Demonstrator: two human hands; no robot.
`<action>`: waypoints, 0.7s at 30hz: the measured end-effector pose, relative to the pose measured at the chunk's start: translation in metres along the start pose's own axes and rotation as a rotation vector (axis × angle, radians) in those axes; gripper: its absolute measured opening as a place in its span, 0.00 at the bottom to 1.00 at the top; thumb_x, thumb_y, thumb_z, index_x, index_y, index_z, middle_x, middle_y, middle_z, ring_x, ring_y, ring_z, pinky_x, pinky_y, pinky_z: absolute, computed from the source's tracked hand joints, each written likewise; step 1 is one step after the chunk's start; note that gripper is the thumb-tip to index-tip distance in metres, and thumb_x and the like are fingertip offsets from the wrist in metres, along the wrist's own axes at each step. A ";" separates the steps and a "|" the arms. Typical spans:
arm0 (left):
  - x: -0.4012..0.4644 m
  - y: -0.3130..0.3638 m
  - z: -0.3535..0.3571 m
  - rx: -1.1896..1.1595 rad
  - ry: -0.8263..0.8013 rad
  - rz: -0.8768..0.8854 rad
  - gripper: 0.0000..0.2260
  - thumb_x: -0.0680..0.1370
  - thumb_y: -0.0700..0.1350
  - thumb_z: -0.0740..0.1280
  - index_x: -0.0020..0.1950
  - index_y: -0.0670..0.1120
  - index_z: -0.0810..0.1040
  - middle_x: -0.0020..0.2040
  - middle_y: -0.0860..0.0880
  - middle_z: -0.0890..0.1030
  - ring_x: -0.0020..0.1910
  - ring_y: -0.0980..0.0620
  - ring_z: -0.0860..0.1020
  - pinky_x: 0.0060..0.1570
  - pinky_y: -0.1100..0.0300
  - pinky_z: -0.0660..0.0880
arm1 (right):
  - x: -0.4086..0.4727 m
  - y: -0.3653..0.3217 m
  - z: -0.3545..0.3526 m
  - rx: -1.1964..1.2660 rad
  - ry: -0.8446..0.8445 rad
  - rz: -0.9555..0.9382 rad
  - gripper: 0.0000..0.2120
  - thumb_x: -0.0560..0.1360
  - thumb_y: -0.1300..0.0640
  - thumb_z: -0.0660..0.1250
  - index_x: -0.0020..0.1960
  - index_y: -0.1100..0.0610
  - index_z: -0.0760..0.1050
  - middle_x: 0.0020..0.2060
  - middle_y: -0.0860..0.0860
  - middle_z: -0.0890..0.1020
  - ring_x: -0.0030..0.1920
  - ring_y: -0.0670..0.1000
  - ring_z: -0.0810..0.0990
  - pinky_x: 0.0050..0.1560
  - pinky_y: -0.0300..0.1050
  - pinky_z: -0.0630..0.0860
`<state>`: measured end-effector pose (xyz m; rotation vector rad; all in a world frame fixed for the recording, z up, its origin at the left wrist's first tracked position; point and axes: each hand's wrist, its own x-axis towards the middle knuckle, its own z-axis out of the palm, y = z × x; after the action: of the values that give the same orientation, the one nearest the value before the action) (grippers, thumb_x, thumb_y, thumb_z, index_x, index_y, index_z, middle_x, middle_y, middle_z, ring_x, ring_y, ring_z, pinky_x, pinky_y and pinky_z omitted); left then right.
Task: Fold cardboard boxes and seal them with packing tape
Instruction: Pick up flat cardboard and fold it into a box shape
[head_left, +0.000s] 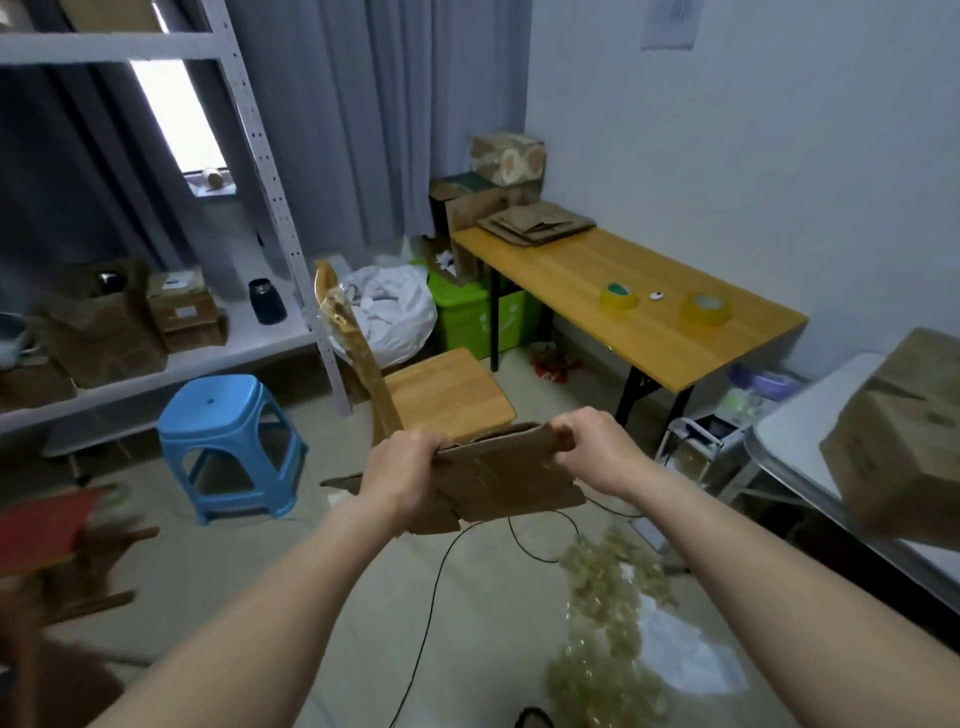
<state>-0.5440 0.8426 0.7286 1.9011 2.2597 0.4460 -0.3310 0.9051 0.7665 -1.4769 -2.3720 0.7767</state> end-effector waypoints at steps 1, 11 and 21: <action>0.021 0.003 0.000 -0.041 -0.008 -0.007 0.09 0.77 0.41 0.66 0.45 0.54 0.82 0.41 0.53 0.81 0.44 0.49 0.79 0.47 0.51 0.78 | 0.017 0.011 -0.006 0.037 -0.002 -0.003 0.08 0.71 0.61 0.71 0.36 0.51 0.78 0.33 0.47 0.80 0.34 0.46 0.78 0.34 0.40 0.76; 0.217 0.063 -0.009 -0.016 -0.033 0.041 0.11 0.75 0.38 0.64 0.48 0.52 0.82 0.46 0.49 0.81 0.50 0.45 0.78 0.47 0.53 0.74 | 0.180 0.098 -0.082 0.075 0.029 0.022 0.09 0.74 0.58 0.69 0.37 0.50 0.75 0.34 0.46 0.78 0.40 0.49 0.78 0.42 0.47 0.73; 0.377 0.092 0.043 -0.072 -0.347 0.272 0.07 0.75 0.42 0.69 0.53 0.49 0.80 0.45 0.52 0.79 0.47 0.51 0.78 0.43 0.60 0.70 | 0.288 0.180 -0.099 0.054 0.085 0.202 0.04 0.78 0.54 0.66 0.47 0.54 0.74 0.39 0.48 0.76 0.42 0.51 0.75 0.40 0.45 0.69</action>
<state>-0.5137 1.2315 0.7449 2.0696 1.7567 0.2043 -0.2817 1.2531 0.7277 -1.7099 -2.1473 0.7997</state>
